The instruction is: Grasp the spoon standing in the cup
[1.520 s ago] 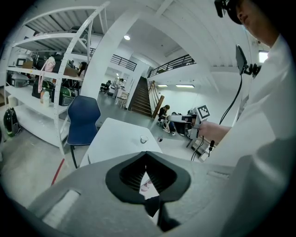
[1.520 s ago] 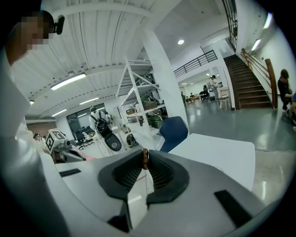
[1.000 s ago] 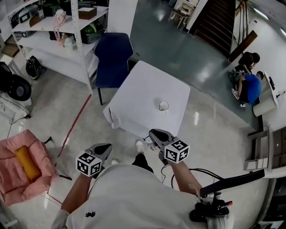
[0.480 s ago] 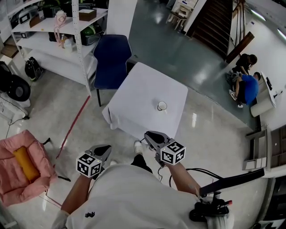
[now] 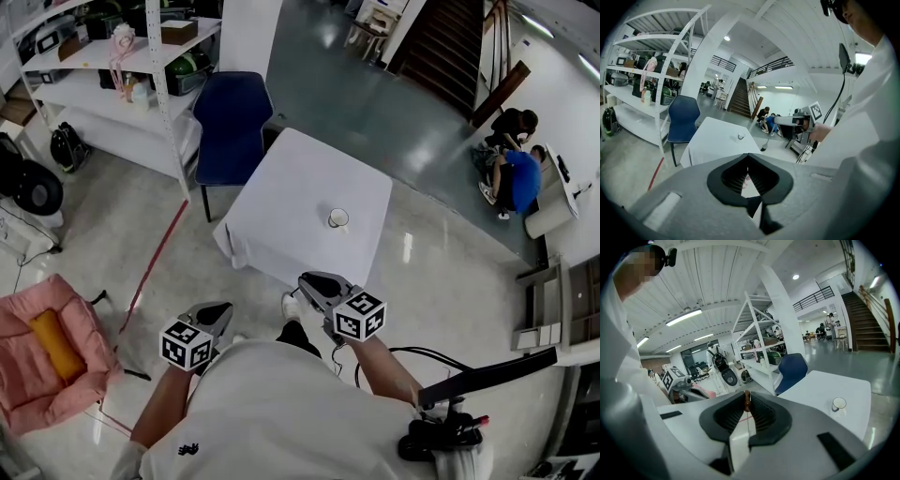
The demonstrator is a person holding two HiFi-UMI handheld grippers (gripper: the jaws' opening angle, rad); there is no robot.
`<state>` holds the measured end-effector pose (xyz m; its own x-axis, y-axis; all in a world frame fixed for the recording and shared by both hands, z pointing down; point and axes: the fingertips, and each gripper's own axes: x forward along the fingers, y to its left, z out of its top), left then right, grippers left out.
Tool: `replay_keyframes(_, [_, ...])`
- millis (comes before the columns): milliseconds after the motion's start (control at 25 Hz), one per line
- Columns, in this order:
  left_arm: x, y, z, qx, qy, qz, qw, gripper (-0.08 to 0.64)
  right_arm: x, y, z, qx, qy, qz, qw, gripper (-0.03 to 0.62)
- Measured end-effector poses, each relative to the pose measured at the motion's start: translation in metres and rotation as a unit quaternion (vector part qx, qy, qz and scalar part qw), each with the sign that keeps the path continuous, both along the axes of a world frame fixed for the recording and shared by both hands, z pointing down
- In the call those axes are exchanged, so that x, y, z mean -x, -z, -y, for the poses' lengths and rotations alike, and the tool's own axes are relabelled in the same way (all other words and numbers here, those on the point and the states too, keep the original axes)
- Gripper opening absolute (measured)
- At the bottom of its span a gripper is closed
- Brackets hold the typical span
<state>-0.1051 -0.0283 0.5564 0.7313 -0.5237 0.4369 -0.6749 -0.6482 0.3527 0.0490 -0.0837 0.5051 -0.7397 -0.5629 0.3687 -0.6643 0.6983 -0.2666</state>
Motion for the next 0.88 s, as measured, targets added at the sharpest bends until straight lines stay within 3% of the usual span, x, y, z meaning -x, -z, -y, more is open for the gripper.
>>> replay_keyframes(880, [0.006,-0.010,-0.010,0.018,0.006,0.006,0.9998,0.012,0.009,-0.012,-0.010,0.014,0.015,-0.002,1.000,0.051])
